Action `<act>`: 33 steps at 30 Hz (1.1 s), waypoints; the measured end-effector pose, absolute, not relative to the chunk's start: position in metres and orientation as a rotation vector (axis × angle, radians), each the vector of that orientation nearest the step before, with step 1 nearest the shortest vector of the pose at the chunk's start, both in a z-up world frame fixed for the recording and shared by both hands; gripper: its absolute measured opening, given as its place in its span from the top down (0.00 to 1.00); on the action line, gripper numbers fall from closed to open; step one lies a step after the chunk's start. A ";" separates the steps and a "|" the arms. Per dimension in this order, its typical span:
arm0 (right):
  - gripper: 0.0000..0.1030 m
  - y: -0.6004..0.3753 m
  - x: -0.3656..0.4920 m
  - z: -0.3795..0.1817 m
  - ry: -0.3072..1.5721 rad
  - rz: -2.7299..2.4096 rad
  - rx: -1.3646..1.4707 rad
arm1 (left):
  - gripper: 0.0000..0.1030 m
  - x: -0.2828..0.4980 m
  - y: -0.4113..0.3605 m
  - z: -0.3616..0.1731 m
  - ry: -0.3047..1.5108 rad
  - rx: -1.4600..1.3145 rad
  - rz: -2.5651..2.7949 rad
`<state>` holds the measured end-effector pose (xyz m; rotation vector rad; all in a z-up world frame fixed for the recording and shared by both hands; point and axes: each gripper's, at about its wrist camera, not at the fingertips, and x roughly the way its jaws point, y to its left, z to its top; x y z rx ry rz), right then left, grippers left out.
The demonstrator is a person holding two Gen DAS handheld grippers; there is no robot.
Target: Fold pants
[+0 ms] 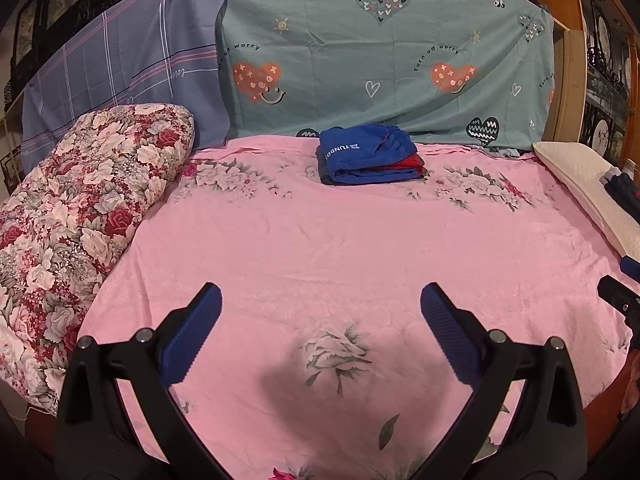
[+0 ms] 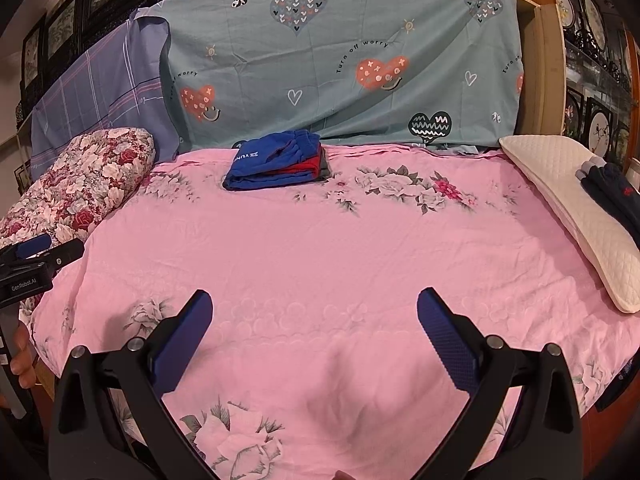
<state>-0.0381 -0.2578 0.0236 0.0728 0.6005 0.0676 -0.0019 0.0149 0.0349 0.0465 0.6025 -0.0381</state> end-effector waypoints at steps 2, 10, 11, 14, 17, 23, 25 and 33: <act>0.01 -0.258 -0.038 0.023 0.603 0.069 0.072 | 0.02 -0.001 0.016 0.035 0.608 0.040 -0.045; 0.01 -0.256 -0.038 0.021 0.611 0.075 0.070 | 0.02 0.000 0.013 0.032 0.607 0.076 -0.016; 0.01 -0.256 -0.038 0.021 0.611 0.075 0.069 | 0.02 -0.001 0.014 0.033 0.606 0.077 -0.009; 0.01 -0.255 -0.038 0.021 0.612 0.077 0.067 | 0.02 -0.001 0.016 0.033 0.606 0.068 -0.003; 0.01 -0.254 -0.039 0.020 0.613 0.078 0.068 | 0.02 -0.001 0.016 0.033 0.605 0.068 0.007; 0.01 -0.253 -0.039 0.017 0.622 0.082 0.065 | 0.02 -0.001 0.017 0.032 0.605 0.058 0.003; 0.01 -0.253 -0.038 0.018 0.622 0.083 0.065 | 0.02 -0.001 0.017 0.032 0.601 0.068 0.005; 0.01 -0.254 -0.037 0.017 0.624 0.085 0.062 | 0.02 -0.002 0.014 0.032 0.599 0.084 0.007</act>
